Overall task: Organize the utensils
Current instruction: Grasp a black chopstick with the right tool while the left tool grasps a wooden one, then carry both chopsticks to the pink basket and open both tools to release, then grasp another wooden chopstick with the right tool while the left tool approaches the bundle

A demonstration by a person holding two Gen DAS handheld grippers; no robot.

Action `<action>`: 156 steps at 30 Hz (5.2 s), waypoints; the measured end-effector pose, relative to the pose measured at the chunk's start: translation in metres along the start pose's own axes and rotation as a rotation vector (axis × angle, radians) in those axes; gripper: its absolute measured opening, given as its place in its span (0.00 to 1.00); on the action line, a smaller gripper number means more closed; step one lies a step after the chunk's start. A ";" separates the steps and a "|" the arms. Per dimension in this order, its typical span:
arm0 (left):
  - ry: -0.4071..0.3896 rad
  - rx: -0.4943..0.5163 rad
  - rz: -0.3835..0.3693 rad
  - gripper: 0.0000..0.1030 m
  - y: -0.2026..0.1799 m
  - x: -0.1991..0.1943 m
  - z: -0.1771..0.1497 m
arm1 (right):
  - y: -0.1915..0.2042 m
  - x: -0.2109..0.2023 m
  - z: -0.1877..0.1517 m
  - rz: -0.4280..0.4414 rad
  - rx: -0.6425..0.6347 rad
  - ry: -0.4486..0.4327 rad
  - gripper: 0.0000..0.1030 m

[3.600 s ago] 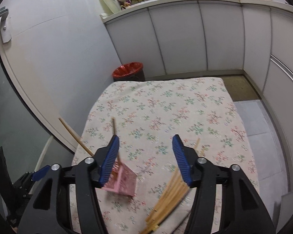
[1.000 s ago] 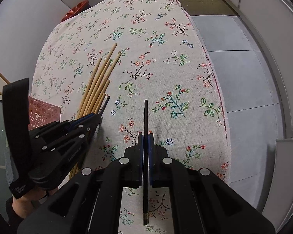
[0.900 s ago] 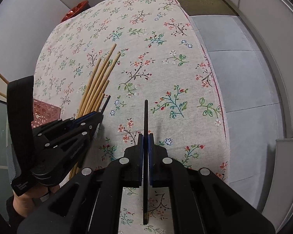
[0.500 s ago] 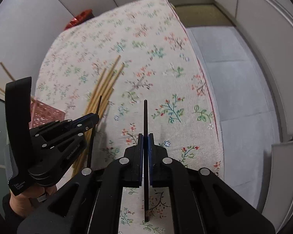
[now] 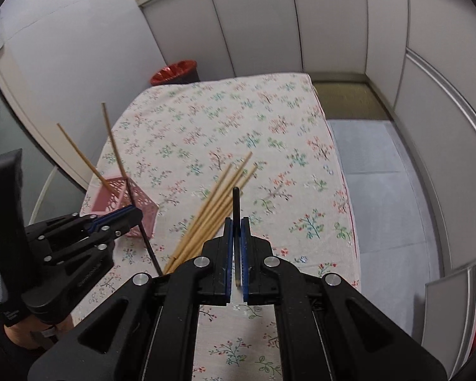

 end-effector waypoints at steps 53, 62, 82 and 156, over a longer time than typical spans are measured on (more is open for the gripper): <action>-0.232 -0.299 0.142 0.29 0.166 -0.057 0.017 | 0.119 -0.039 0.052 0.232 -0.011 -0.171 0.03; -0.223 -0.351 0.155 0.42 0.186 -0.083 -0.004 | 0.142 -0.022 0.070 0.278 0.027 -0.197 0.03; -0.097 -0.329 0.207 0.71 0.207 -0.064 -0.037 | 0.157 0.064 0.055 0.181 0.032 -0.056 0.35; 0.088 0.028 0.102 0.88 0.048 -0.011 -0.058 | -0.025 0.134 -0.025 -0.116 0.153 0.336 0.04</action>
Point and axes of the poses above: each gripper's, at about its wrist camera, not at the fingertips, and x roughly the way its jaws point, y to its left, z to its top, the point moved 8 cm from there along x, roughly the way its jaws point, and after that the axes turned 4 degrees about -z, right-handed, at the moved point
